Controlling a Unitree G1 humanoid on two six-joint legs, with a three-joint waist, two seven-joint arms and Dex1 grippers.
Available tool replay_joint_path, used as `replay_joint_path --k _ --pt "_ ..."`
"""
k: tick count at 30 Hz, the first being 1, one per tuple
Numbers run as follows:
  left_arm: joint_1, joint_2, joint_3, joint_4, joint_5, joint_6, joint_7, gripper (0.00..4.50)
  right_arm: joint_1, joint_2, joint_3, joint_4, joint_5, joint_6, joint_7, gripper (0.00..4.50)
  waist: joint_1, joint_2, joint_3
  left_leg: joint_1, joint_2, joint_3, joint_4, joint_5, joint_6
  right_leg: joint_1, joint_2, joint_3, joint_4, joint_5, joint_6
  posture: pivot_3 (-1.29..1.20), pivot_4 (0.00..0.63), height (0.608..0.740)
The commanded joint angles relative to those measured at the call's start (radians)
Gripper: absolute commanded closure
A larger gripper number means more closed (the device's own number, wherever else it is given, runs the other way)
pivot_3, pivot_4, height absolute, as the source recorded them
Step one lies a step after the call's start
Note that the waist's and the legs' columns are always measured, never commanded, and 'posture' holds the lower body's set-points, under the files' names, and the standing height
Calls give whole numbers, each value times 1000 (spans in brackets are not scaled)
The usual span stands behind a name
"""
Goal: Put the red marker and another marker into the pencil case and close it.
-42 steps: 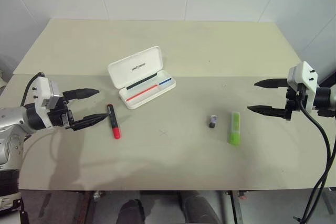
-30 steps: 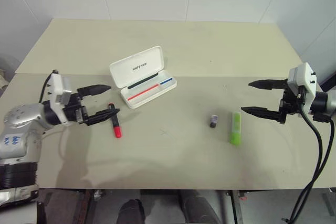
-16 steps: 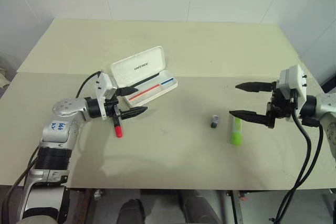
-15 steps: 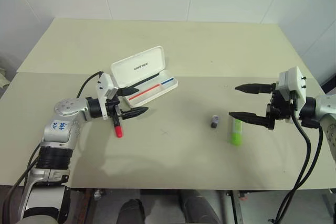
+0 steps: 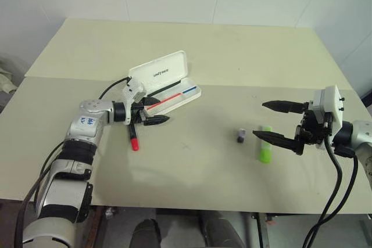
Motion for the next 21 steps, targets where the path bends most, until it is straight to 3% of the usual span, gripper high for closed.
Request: replay_joint_path --k 1,21 --pt "-42 -8 -10 49 35 -61 -27 30 15 1 -56 -44 23 -8 -24 0 0 0 0 0 0 0 0 0 0 0 0 0 0 0 0 0 150 740" --pt "-121 -68 -96 226 189 -170 -87 30 59 5 -70 -48 11 -36 -70 0 17 0 0 -7 0 -1 1 0 0 -5 0 0 0 0 0 0 150 740"
